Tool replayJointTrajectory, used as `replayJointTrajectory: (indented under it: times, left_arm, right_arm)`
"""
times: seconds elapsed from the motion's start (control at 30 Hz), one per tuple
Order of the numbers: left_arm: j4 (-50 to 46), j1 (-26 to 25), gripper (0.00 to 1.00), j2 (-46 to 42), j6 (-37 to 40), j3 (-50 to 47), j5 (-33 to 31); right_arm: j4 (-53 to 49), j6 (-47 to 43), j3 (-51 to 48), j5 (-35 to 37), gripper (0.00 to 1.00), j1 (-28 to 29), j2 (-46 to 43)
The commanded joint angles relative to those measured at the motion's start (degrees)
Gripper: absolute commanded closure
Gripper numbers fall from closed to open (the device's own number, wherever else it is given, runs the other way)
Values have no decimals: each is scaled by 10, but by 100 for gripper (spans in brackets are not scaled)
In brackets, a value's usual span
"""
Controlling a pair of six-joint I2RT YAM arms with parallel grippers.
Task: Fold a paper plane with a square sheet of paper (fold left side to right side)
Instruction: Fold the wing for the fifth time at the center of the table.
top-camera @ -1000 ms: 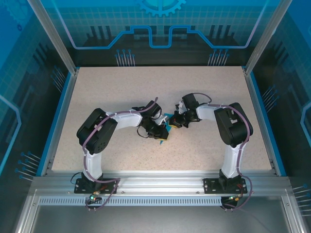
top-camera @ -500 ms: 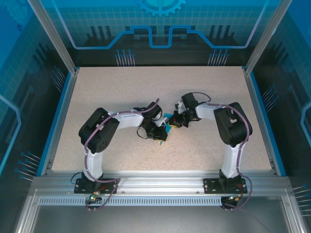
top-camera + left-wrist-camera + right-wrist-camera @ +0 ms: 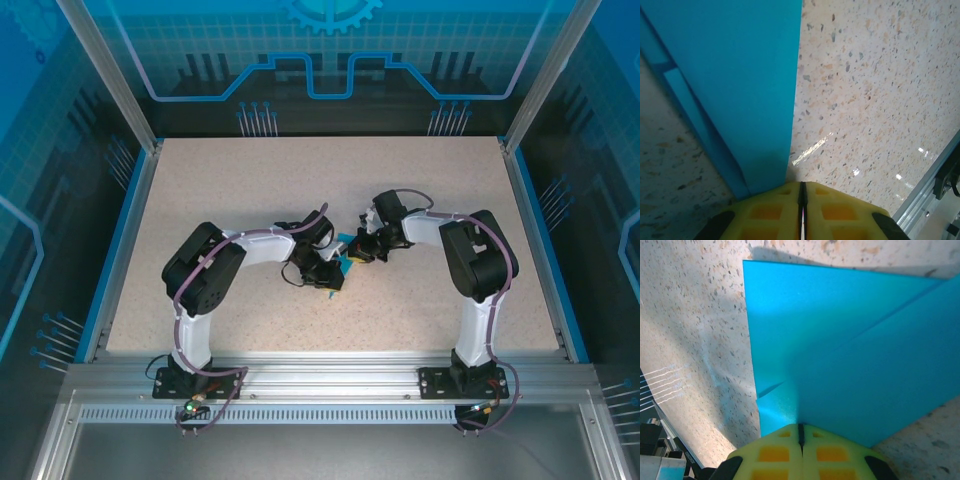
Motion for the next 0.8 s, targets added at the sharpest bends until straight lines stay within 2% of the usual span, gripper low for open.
replayJointTrajectory:
  times: [0.0,0.77]
  left_arm:
    - [-9,2,89,-21,-3,-21,-24]
    - [-4,21,94,-61,-3,-111,-11]
  right_arm:
    - [-66,-11,-16,73,100,-3,41]
    - [-85,-18,-13,82,100,-14,53]
